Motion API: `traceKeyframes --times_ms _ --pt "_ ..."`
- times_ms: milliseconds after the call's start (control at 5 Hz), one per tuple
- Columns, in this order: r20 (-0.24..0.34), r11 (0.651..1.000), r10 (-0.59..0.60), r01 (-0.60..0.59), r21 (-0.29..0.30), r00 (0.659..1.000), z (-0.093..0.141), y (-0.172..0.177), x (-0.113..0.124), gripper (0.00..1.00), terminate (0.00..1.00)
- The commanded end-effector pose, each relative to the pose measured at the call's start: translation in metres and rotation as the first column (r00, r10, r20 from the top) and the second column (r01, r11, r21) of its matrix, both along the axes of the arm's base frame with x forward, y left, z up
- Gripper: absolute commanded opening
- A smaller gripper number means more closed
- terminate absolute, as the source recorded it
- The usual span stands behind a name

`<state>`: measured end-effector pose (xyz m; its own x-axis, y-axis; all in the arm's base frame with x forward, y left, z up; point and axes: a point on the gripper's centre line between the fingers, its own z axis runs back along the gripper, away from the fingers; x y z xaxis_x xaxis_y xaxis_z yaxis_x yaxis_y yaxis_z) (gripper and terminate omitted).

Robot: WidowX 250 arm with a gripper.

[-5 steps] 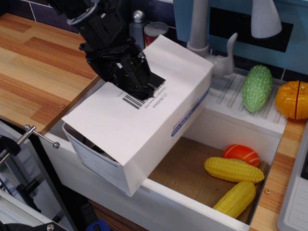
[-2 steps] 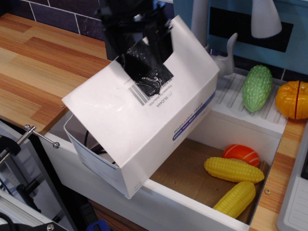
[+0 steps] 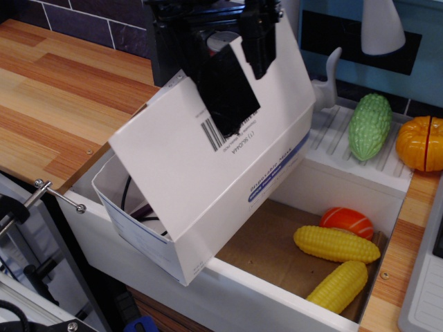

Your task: Open white1fbox flap

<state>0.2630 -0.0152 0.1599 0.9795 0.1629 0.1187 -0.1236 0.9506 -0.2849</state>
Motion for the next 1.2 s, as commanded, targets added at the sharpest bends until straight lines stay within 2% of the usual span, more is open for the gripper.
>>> traceKeyframes --times_ms 0,400,600,800,1000 --pt "0.079 0.99 0.125 -0.119 -0.078 0.989 -0.003 -0.032 0.0 1.0 0.0" --pt "0.048 0.969 0.201 -0.191 -0.159 0.978 -0.016 -0.074 0.009 1.0 0.0" --pt "0.058 0.957 0.244 -0.23 -0.174 0.968 -0.021 -0.09 0.011 1.0 0.0" --pt "0.092 0.939 0.314 -0.294 -0.178 0.945 -0.038 -0.11 0.012 1.0 0.0" --pt "0.106 0.933 0.335 -0.313 -0.178 0.936 -0.059 -0.109 0.009 1.0 0.0"
